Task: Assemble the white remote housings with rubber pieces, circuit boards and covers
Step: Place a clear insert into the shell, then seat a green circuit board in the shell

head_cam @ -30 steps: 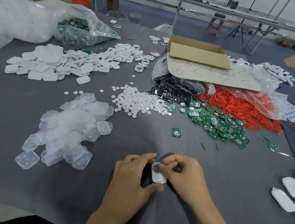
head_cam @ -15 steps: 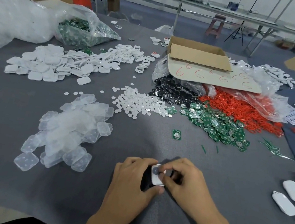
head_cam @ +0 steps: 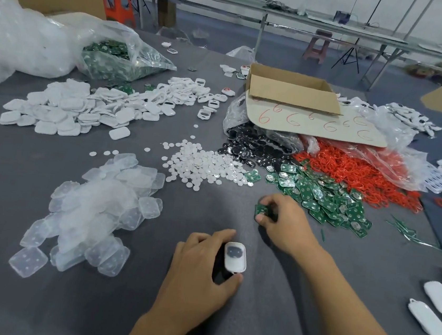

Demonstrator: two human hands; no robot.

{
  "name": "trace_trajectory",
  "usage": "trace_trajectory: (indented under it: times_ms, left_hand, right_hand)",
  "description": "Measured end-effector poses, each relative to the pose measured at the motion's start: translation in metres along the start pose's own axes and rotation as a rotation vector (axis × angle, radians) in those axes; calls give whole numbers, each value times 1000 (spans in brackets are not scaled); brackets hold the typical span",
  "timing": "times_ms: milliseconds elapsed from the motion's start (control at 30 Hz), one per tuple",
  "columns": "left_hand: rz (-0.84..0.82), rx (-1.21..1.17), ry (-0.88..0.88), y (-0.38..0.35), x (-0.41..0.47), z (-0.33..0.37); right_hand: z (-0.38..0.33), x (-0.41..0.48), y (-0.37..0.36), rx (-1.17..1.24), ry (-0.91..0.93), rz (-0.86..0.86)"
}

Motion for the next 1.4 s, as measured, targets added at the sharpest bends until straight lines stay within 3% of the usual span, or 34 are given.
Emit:
trace_trajectory:
  times_ms: [400, 633, 900, 1133, 1267, 1400]
  left_hand:
    - [59, -63, -19, 1, -2, -3]
    - [142, -630, -6, 15, -7, 4]
    - [145, -944, 71, 17, -7, 10]
    - [178, -1027, 127, 12, -8, 7]
    - [167, -1019, 137, 10, -9, 5]
    - [163, -1019, 118, 11, -19, 6]
  right_hand:
    - [1, -86, 6, 854, -181, -11]
    - [-33, -119, -14, 1130, -140, -110]
    - [-45, -130, -8, 929, -32, -68]
    - [-41, -133, -17, 980, -90, -105]
    - [-45, -137, -19, 879, -22, -143]
    - [-33, -133, -15, 977, -74, -47]
Point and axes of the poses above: each hand's wrist, its own x-axis towards the middle knuckle, its own y-axis out of the back of the hand, z = x × y, the point moved 7 cm from there along x, towards the middle knuckle, and after that the axes turned 6 degrees about -z, right-handed, at the moved point
